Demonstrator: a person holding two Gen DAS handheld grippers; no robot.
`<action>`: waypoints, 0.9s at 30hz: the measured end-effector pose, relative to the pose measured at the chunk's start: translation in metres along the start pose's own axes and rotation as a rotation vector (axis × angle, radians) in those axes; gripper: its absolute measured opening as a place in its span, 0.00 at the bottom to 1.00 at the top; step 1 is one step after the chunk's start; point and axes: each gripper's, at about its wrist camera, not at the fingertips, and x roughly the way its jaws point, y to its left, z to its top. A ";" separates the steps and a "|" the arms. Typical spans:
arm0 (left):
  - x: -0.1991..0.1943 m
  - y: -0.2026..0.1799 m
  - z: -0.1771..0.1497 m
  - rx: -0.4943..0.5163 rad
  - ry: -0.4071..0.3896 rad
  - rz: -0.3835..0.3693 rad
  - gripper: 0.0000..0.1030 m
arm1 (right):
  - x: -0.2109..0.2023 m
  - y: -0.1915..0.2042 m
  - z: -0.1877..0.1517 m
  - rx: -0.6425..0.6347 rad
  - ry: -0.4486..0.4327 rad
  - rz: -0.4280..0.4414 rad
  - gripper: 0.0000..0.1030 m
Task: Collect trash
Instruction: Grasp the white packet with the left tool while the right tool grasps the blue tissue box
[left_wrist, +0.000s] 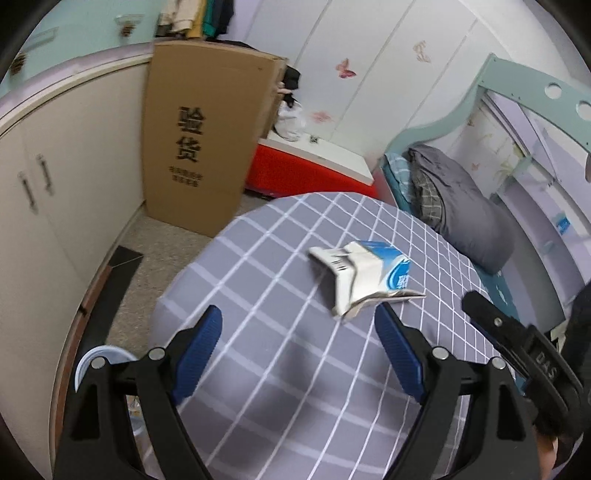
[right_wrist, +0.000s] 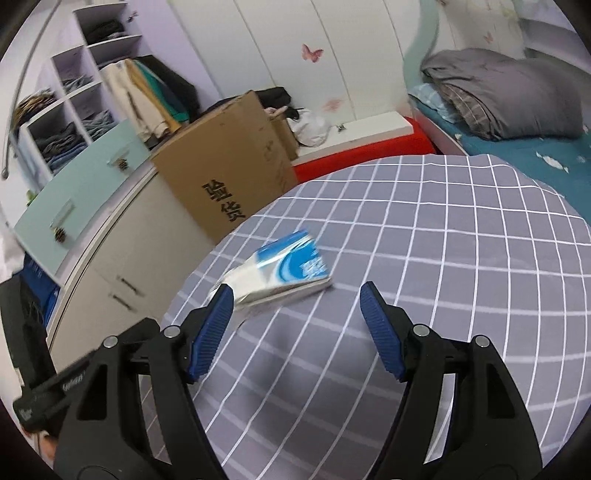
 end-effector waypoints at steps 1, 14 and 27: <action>0.006 -0.003 0.003 -0.002 0.002 -0.005 0.80 | 0.006 -0.004 0.003 0.009 0.005 -0.003 0.68; 0.070 -0.030 0.017 0.002 0.048 -0.069 0.50 | 0.069 -0.021 0.019 0.062 0.111 0.087 0.68; 0.062 -0.036 0.010 0.062 0.037 -0.103 0.23 | 0.061 -0.004 0.003 0.046 0.122 0.089 0.55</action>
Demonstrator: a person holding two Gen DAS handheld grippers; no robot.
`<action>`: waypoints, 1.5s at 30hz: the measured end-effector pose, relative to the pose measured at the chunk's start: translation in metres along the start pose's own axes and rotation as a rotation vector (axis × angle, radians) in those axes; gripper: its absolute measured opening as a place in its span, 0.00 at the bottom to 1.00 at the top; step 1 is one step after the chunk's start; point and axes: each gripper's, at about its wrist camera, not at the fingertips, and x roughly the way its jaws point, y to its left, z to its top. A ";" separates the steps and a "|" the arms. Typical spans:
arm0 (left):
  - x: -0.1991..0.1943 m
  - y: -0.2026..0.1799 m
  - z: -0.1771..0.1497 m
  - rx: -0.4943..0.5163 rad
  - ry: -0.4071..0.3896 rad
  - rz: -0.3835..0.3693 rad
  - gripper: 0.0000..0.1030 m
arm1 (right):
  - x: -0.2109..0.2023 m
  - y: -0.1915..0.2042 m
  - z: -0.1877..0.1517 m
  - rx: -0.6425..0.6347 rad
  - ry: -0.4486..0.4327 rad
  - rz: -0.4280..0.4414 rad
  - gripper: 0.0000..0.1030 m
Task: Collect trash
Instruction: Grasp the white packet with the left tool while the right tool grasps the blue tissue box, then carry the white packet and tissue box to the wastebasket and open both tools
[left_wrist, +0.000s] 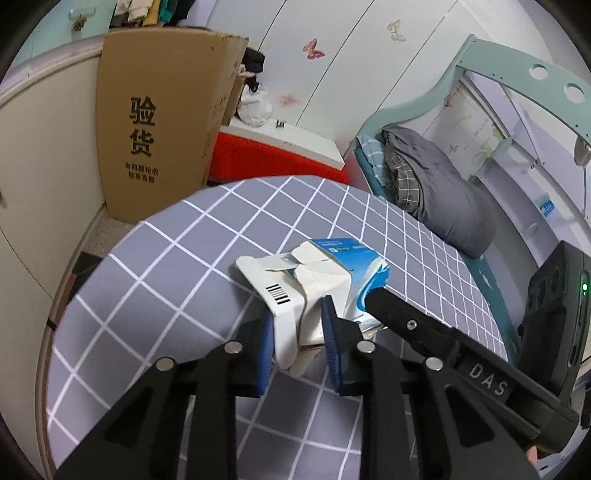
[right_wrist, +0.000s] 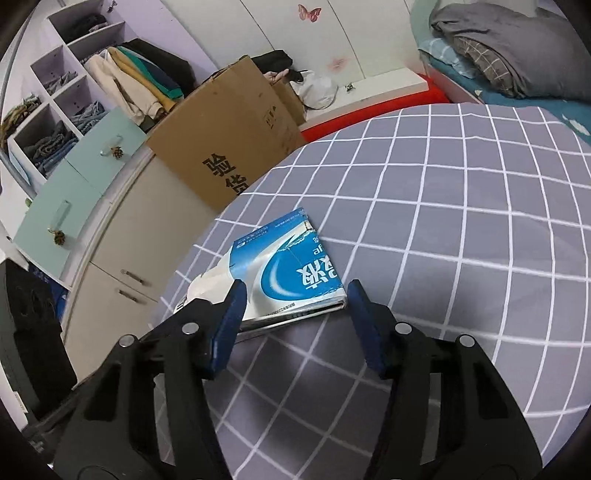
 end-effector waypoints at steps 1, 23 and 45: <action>-0.006 0.001 -0.001 0.004 -0.009 -0.001 0.23 | -0.004 0.005 -0.002 -0.007 -0.007 0.004 0.55; -0.215 0.130 -0.068 -0.074 -0.204 0.047 0.22 | -0.030 0.195 -0.107 -0.201 0.041 0.210 0.55; -0.218 0.327 -0.157 -0.336 -0.064 0.222 0.57 | 0.110 0.282 -0.228 -0.360 0.268 0.160 0.67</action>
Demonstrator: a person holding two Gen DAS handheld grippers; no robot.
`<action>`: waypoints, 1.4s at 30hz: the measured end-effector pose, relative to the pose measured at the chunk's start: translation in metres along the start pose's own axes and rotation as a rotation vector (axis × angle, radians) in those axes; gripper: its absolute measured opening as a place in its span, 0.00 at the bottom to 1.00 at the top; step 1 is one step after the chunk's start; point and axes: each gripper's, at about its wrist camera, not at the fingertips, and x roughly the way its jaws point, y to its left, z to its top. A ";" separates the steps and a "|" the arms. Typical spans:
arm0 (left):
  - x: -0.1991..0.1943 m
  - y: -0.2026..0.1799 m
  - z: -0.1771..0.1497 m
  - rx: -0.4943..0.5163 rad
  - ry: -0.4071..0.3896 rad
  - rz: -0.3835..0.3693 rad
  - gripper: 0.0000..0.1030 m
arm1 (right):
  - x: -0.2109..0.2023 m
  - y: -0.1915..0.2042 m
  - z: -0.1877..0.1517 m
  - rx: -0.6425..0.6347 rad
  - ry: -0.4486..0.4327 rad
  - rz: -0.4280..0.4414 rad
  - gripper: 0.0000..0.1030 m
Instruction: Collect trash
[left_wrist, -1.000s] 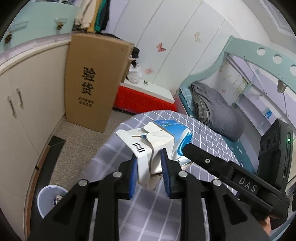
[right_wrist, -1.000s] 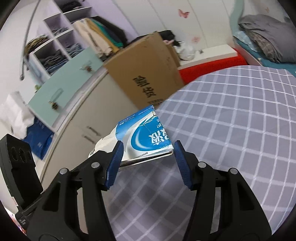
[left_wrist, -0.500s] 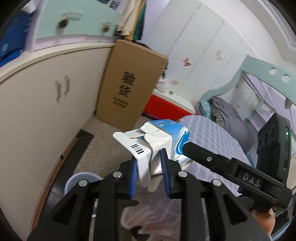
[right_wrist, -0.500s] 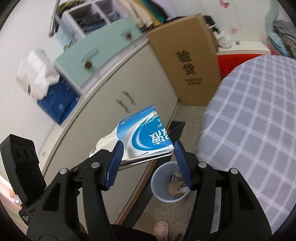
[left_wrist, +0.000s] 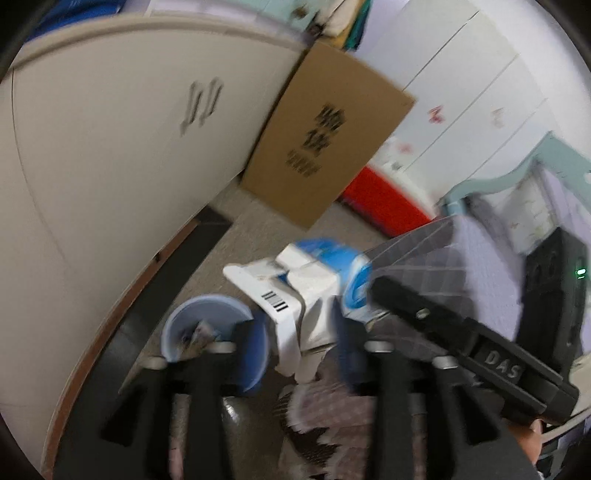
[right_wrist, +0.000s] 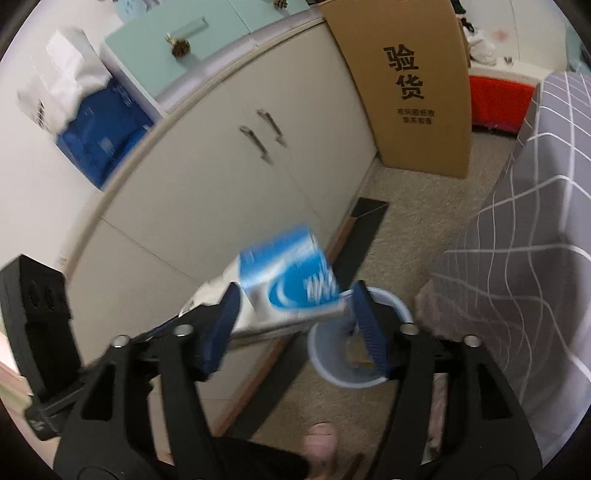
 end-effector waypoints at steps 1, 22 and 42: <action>0.009 0.007 0.000 -0.005 0.019 0.069 0.67 | 0.008 -0.005 -0.001 0.012 0.020 -0.007 0.67; -0.083 -0.075 -0.005 0.114 -0.215 0.257 0.76 | -0.150 0.018 -0.028 -0.124 -0.197 -0.092 0.71; -0.284 -0.233 -0.107 0.373 -0.588 0.230 0.89 | -0.405 0.028 -0.132 -0.184 -0.630 -0.254 0.84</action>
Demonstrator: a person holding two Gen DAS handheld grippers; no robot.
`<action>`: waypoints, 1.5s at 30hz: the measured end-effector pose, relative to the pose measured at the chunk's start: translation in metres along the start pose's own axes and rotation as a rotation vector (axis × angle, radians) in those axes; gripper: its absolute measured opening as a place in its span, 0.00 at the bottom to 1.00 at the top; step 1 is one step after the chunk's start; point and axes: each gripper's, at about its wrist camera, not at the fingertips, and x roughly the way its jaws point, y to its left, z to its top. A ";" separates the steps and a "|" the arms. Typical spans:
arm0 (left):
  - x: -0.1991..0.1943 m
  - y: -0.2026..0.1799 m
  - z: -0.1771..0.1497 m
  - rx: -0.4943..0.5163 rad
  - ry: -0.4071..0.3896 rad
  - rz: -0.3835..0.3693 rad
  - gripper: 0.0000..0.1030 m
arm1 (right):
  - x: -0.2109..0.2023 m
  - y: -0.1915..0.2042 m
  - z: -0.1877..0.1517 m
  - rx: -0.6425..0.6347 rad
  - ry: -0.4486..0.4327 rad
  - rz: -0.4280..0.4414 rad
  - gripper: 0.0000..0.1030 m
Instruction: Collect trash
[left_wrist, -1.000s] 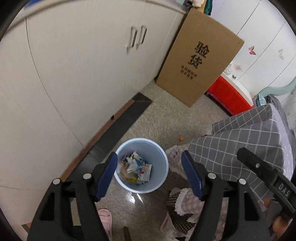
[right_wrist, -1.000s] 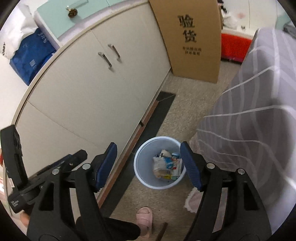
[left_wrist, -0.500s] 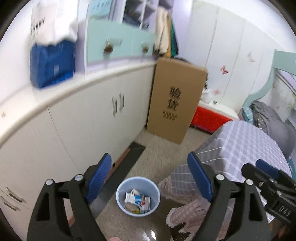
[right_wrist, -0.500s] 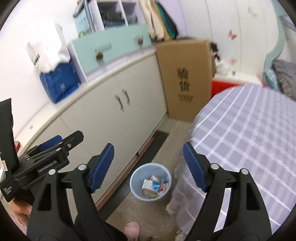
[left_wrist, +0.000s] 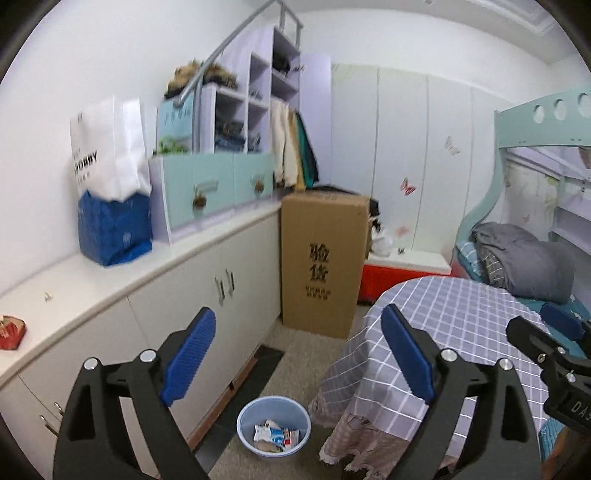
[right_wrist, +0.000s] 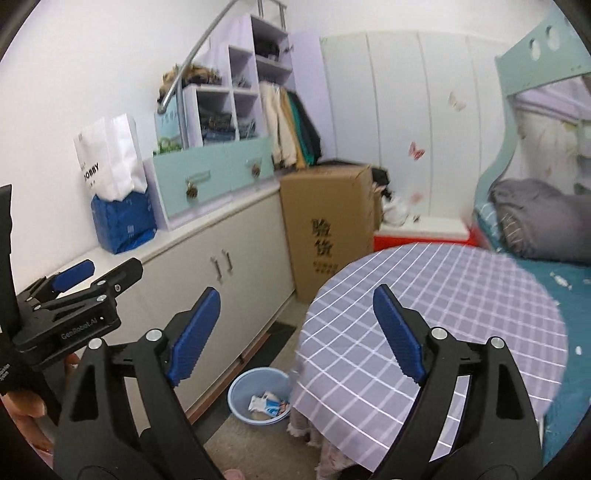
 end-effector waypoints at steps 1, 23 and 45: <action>-0.012 -0.004 -0.001 -0.001 -0.016 0.003 0.89 | -0.009 -0.002 -0.001 -0.005 -0.013 -0.012 0.84; -0.114 -0.046 -0.019 0.100 -0.143 -0.054 0.94 | -0.113 -0.019 -0.033 0.028 -0.122 -0.108 0.91; -0.108 -0.054 -0.024 0.118 -0.113 -0.090 0.94 | -0.114 -0.020 -0.044 0.050 -0.110 -0.105 0.91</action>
